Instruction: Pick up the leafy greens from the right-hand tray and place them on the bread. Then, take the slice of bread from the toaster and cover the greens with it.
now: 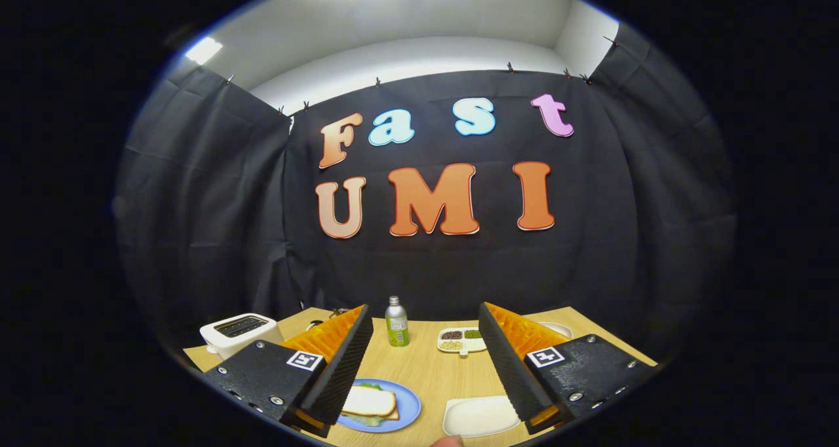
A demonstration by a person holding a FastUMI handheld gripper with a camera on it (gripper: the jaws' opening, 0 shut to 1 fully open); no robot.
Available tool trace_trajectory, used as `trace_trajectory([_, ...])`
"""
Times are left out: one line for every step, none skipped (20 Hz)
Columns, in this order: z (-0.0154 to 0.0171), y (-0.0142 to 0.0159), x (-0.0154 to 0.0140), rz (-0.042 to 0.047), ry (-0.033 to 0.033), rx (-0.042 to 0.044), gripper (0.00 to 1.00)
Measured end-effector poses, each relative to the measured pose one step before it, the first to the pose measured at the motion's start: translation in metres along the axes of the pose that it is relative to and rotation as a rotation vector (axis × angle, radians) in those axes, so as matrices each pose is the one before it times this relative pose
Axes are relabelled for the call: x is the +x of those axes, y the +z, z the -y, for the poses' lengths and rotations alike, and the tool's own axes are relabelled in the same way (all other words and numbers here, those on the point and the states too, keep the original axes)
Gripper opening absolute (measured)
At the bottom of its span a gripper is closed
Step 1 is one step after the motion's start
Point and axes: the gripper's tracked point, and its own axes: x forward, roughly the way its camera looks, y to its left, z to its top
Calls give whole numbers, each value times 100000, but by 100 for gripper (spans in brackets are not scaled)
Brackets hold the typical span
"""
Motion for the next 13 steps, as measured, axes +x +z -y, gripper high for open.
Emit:
trace_trajectory([851,158,-108,798,-2770,-2072,97])
trace_trajectory([298,100,-46,733,-1390,-1553,97])
trace_trajectory([17,162,-25,685,-507,-1111,97])
trace_trajectory([47,239,-129,950,-275,-720,97])
trace_trajectory([112,352,-54,853,113,-309,97])
trace_trajectory([-39,224,-161,564,451,131,97])
trace_trajectory([-227,199,-165,422,1347,62,97])
trace_trajectory([-158,192,45,177,878,182,97])
trace_trajectory([71,41,54,49,346,-418,97])
trace_trajectory([276,52,68,-150,-889,-546,97])
trace_trajectory([279,169,-74,381,-987,-660,97])
trace_trajectory([31,236,-35,658,-698,-561,97])
trace_trajectory([-124,159,-62,639,14,-364,97])
